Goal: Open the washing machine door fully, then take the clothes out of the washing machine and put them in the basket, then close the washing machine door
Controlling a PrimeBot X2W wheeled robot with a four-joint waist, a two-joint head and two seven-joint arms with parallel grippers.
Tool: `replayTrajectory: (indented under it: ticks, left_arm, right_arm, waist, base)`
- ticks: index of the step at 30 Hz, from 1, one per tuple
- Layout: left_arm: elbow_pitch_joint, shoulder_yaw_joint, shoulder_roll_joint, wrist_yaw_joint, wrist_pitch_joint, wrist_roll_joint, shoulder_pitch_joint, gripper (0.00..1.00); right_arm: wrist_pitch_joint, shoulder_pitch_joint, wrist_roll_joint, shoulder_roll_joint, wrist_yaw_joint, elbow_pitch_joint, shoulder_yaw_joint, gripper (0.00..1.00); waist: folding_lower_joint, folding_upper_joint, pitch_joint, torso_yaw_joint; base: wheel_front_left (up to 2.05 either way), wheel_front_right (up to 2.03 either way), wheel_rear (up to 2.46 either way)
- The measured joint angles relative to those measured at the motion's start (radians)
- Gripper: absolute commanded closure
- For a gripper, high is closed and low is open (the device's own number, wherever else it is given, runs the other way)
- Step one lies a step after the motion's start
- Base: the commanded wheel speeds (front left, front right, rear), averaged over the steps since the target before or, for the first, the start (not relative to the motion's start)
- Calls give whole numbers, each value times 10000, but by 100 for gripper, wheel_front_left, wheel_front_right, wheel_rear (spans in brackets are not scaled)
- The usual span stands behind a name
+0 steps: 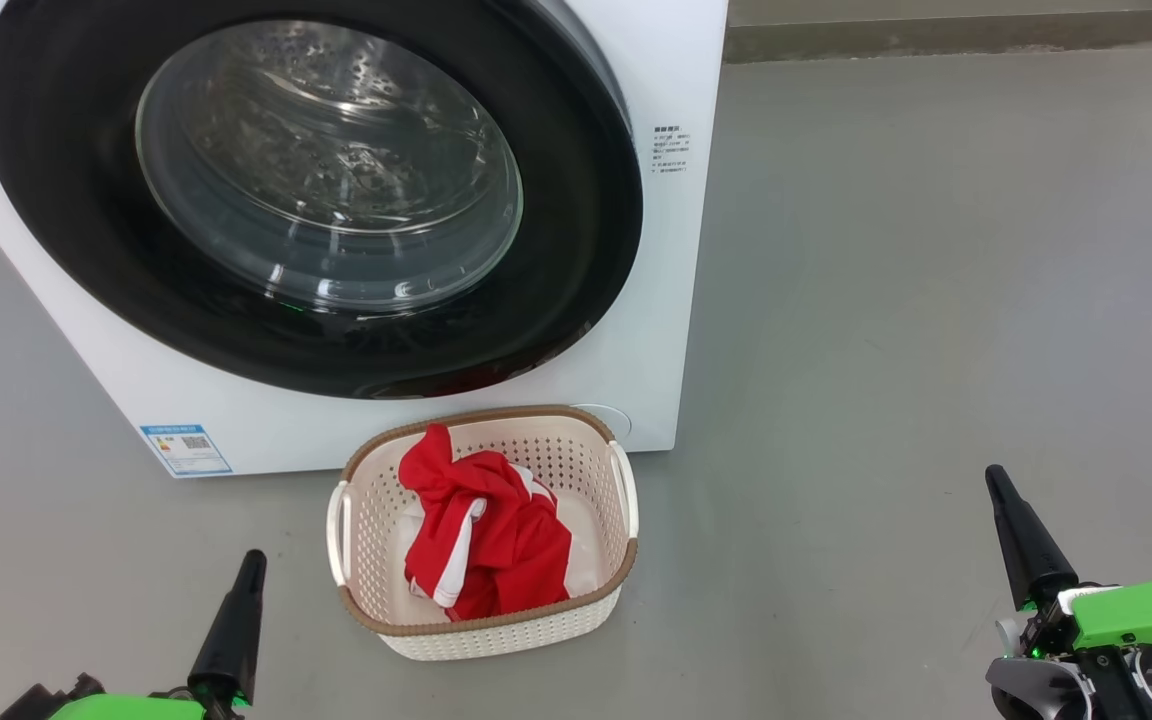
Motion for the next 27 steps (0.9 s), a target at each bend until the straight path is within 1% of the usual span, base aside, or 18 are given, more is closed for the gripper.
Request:
replayTrajectory:
  ticks: [27]
  left_arm:
    - [0,19,-21,0,10,2,0,100]
  right_arm:
    - [0,0,0,0,0,0,-12,100]
  waist:
    - [-1,0,0,0]
  base:
    - [0,0,0]
